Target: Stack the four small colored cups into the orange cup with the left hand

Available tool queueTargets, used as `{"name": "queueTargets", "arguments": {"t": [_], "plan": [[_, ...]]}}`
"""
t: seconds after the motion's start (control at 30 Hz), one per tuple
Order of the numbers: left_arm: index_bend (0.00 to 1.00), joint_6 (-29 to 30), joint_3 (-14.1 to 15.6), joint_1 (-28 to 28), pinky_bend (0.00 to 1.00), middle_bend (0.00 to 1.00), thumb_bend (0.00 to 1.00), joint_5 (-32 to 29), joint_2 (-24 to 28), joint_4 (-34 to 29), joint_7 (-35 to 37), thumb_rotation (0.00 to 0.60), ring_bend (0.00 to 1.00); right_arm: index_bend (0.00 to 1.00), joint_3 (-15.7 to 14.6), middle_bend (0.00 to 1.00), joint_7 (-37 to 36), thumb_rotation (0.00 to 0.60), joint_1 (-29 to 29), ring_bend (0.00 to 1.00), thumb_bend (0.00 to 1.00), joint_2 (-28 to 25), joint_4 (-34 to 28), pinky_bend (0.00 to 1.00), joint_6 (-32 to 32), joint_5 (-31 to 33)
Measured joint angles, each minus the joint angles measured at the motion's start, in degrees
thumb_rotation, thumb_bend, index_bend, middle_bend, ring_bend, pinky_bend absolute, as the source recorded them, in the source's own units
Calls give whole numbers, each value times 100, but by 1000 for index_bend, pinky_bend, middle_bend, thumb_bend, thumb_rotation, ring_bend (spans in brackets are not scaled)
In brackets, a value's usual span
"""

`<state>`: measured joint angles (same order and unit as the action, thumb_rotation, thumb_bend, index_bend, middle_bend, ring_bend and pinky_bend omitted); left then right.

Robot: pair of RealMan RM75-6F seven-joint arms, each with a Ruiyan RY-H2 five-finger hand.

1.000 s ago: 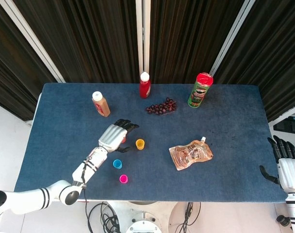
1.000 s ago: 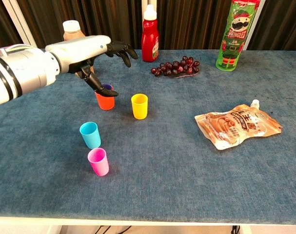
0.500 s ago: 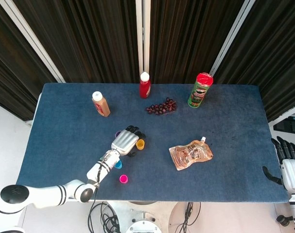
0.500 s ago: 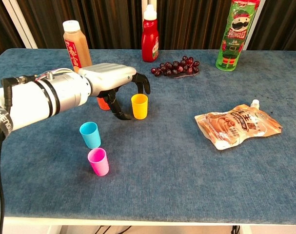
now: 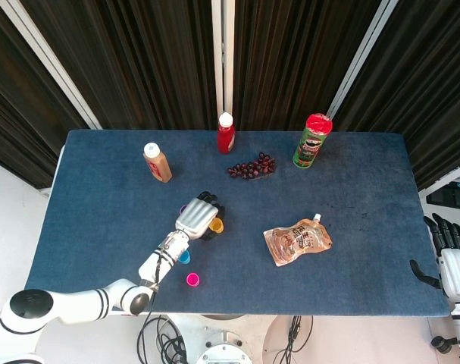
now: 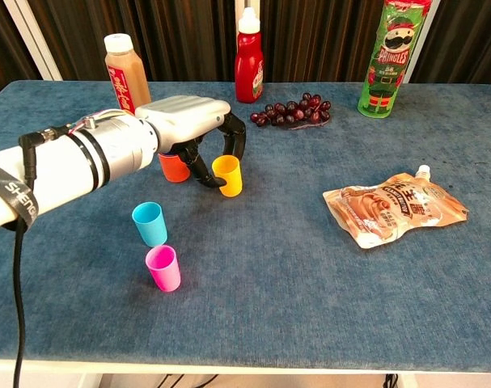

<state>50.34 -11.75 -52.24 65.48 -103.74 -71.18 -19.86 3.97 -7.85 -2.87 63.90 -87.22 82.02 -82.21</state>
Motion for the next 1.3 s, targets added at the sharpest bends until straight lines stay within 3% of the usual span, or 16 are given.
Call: {"name": "queueTargets", "arguments": {"t": [0.27, 0.53, 0.8, 1.0, 1.3], "plan": [[542, 148, -4, 21, 201, 537, 241, 113, -52, 48, 26, 600, 263, 0, 12, 0, 12, 600, 1, 0, 250, -10, -27, 0, 25, -11], [542, 312, -136, 43, 196, 537, 240, 69, 296, -507, -205, 600, 263, 0, 16, 0, 2, 600, 12, 0, 249, -23, -36, 0, 52, -27], [544, 386, -240, 111, 196, 539, 252, -693, 1086, -1287, -1109, 600, 263, 0, 7, 0, 21, 600, -3, 0, 250, -23, -43, 0, 28, -46], [544, 362, -245, 139, 196, 539, 253, -1278, 1600, -1754, -1375, 600, 263, 0, 12, 0, 69, 600, -9, 0, 249, -20, -91, 0, 49, -66], [535, 300, -105, 71, 202, 534, 253, -1526, 1659, -1845, -1382, 600, 263, 0, 8, 0, 126, 600, -22, 0, 250, -11, -126, 0, 31, -67]]}}
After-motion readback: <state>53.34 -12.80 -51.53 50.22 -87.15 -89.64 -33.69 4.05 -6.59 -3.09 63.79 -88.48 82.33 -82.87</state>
